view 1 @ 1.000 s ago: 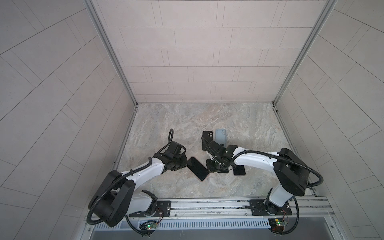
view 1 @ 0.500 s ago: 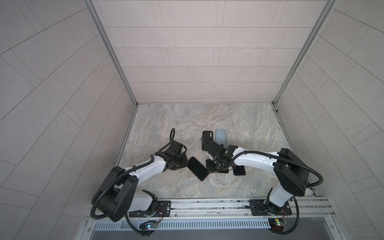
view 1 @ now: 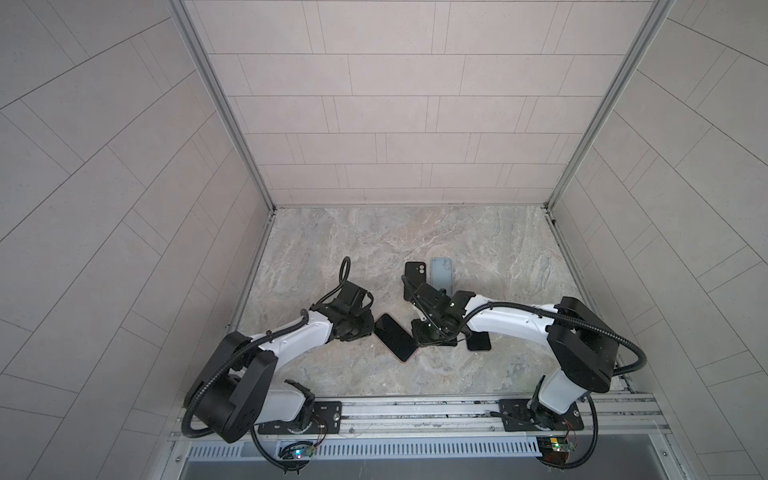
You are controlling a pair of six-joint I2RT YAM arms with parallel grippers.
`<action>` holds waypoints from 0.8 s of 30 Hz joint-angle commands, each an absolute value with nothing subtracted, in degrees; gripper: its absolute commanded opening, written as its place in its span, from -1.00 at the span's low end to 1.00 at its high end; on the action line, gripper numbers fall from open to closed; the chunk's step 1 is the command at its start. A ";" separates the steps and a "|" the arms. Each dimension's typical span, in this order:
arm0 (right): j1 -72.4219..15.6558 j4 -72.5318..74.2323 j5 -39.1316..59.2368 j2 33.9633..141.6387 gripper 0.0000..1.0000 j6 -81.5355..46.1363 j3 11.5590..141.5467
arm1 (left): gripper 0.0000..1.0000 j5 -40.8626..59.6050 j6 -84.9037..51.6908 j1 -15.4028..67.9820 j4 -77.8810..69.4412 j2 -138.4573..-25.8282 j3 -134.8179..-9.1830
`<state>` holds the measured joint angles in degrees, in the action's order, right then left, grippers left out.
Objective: Put the phone into the phone case
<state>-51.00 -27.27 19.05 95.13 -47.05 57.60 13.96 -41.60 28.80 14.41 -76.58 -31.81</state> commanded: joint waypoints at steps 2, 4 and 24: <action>-51.33 -28.30 17.99 95.50 -0.61 -47.80 57.08 | -0.64 12.15 -40.02 28.98 16.85 -77.72 -32.76; -51.34 -28.30 17.98 95.47 -0.61 -47.73 57.07 | -0.64 12.21 -40.07 28.94 16.62 -77.87 -32.63; -51.92 -29.71 17.07 98.92 -0.65 -47.64 57.68 | -0.64 12.98 -40.34 28.92 15.10 -78.42 -32.17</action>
